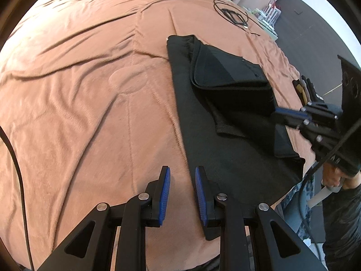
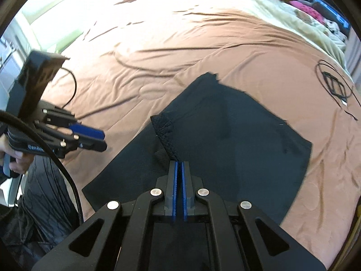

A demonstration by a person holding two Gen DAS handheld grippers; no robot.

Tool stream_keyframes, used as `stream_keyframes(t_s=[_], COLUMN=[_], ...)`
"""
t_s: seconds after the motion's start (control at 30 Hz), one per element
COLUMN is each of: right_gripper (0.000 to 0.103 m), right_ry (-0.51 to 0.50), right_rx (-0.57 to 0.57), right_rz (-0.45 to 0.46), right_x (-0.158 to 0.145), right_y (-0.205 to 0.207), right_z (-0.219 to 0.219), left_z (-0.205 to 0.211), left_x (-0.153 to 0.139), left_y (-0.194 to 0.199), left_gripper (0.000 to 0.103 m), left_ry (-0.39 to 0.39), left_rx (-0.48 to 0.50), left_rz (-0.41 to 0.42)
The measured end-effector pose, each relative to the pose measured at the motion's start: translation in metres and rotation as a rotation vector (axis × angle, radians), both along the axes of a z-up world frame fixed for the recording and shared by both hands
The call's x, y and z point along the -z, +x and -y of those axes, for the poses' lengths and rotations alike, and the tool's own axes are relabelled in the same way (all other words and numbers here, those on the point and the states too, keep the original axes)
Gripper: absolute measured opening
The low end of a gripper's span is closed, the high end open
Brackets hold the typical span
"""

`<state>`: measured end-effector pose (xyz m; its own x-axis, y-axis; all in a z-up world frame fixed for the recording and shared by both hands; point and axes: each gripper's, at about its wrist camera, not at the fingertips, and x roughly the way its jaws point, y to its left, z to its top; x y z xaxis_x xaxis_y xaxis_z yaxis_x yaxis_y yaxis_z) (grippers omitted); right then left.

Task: Fold small clothes

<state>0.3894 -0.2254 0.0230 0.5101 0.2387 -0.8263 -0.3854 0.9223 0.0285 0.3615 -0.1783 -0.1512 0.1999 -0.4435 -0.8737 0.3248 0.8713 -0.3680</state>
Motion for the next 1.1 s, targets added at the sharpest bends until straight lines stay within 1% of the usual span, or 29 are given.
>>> stream_keyframes(t_s=[0.23,0.43,0.63,0.73,0.9,0.97,1.03,1.1], right_gripper=[0.0,0.0,0.0,0.0,0.0,0.0,0.0,0.0], right_ry=[0.039,0.056,0.086,0.102,0.151,0.149,0.116,0.136], right_rx=[0.079,0.152,0.234,0.298,0.386,0.422,0.502,0.534], right_rz=[0.051,0.069,0.068,0.062,0.043,0.034,0.018,-0.002], right_x=[-0.02,-0.025,-0.018,-0.009,0.008,0.014,0.019,0.02], right_y=[-0.008,-0.008,0.001,0.007,0.015,0.02,0.023,0.024], right_z=[0.039,0.07,0.101,0.121,0.141,0.146,0.151,0.154], left_z=[0.016,0.031,0.043,0.048,0.056,0.061,0.063,0.064], left_x=[0.0,0.005,0.007,0.009,0.019,0.022,0.027,0.028], left_y=[0.009,0.014,0.023,0.026,0.031,0.033,0.034,0.034], left_gripper=[0.024,0.025,0.025,0.024,0.024,0.025,0.025,0.025], left_ry=[0.016,0.041,0.064,0.083,0.108,0.118,0.126,0.126], left_rx=[0.016,0.036,0.034,0.036,0.045,0.047,0.048,0.047], left_rz=[0.005,-0.001,0.005,0.012,0.001,-0.007,-0.012,-0.013])
